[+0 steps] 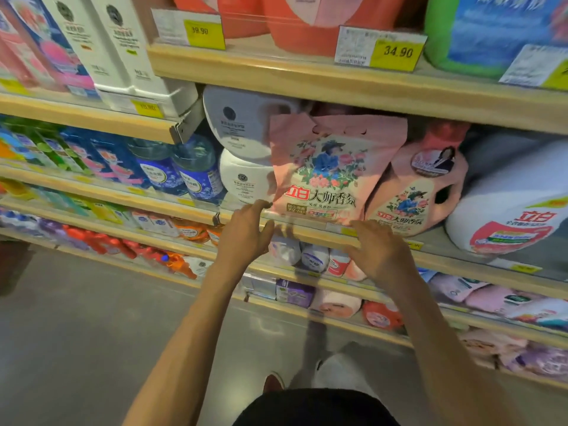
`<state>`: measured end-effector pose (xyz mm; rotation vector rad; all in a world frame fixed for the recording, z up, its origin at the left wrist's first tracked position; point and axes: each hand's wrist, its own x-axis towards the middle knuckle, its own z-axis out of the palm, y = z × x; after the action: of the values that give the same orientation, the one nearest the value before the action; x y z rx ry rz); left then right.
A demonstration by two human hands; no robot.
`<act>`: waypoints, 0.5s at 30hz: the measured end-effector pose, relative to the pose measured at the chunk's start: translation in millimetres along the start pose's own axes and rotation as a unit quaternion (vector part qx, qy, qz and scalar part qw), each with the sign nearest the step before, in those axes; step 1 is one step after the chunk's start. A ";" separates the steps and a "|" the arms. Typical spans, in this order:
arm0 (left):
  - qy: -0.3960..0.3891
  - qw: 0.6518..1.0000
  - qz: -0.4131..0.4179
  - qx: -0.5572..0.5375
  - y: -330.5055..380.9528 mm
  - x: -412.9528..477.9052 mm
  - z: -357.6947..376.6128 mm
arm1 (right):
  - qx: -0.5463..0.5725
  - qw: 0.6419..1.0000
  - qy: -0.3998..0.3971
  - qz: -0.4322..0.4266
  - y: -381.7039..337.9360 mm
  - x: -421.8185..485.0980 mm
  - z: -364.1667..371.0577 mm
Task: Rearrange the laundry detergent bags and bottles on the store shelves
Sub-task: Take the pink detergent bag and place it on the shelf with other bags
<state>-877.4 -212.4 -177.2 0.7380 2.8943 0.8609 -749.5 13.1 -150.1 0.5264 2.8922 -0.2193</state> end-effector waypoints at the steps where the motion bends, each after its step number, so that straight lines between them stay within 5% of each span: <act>1: 0.009 1.000 0.004 -0.009 -2.9 9.4 3.5 | 0.006 1.000 0.016 0.011 1.1 6.9 0.7; 9: 0.077 0.984 -0.011 -0.158 -1.2 63.4 40.2 | 0.157 0.952 0.260 -0.047 26.6 57.4 31.2; 15: 0.019 0.978 -0.033 -0.203 -11.4 86.9 80.5 | 0.302 0.924 0.233 -0.037 21.5 82.0 63.1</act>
<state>-946.4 -140.7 -242.6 0.5849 2.6177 1.4080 -806.7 49.0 -231.4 0.6291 3.2726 -1.1714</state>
